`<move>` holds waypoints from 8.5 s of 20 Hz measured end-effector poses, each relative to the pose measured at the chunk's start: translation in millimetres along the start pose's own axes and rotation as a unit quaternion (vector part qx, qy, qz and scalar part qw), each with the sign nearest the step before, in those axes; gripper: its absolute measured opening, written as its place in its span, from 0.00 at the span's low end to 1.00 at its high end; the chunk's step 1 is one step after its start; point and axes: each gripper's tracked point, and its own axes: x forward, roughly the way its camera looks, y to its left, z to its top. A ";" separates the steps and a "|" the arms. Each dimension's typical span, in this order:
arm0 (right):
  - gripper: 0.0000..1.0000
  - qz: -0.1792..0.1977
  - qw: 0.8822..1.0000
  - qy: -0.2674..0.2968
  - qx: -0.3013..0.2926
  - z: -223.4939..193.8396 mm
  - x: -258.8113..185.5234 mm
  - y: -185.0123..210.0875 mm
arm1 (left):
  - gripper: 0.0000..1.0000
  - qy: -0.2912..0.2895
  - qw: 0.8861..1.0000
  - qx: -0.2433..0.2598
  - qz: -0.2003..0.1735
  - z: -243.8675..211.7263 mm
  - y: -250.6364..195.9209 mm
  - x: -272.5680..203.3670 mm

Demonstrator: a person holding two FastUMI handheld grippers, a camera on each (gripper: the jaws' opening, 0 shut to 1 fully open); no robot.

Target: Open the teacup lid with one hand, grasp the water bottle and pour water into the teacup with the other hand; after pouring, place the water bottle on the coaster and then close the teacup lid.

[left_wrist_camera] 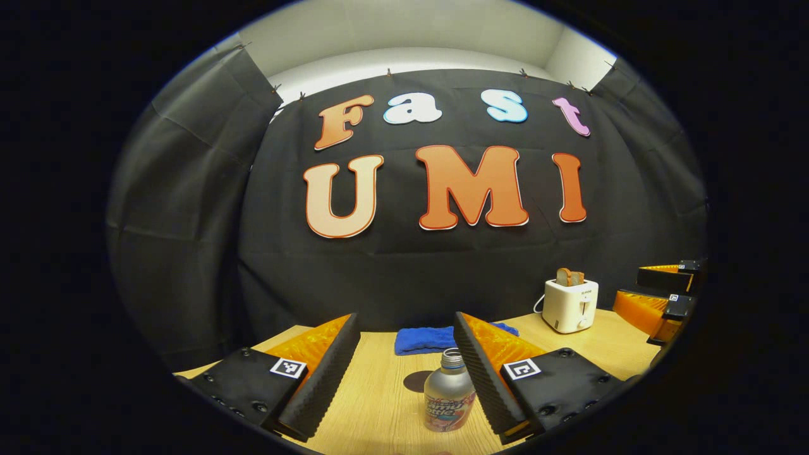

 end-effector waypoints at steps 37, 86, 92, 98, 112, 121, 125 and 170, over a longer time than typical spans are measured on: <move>0.34 0.134 0.965 0.225 0.027 -153.0 23.8 84.1 | 1.00 0.178 0.982 -0.018 -0.054 -163.2 -42.0 15.8; 0.22 -0.006 0.988 0.151 0.041 -92.7 -20.9 -58.2 | 0.78 0.096 0.861 0.497 -0.056 -147.0 -22.8 41.9; 0.22 -0.012 0.988 0.148 0.036 -92.8 -25.8 -67.6 | 0.87 0.072 0.818 0.564 -0.082 -132.9 -37.7 52.2; 0.22 -0.012 0.989 0.144 0.032 -92.5 -29.8 -71.0 | 0.82 0.046 0.775 0.624 -0.086 -132.6 -43.8 54.8; 0.22 -0.026 0.990 0.138 0.027 -89.3 -48.9 -85.3 | 0.82 -0.014 0.667 0.740 -0.088 -127.4 -58.3 49.0; 0.22 -0.031 0.991 0.133 0.015 -86.8 -58.5 -92.8 | 0.85 -0.037 0.620 0.779 -0.085 -112.7 -68.5 48.0; 0.22 -0.032 0.991 0.130 0.016 -85.4 -61.0 -96.0 | 0.80 -0.045 0.603 0.793 -0.083 -106.3 -69.7 49.8; 0.22 -0.032 0.988 0.152 -0.006 -101.3 -58.5 -102.3 | 0.80 -0.145 0.490 0.857 -0.064 -97.1 -99.9 57.8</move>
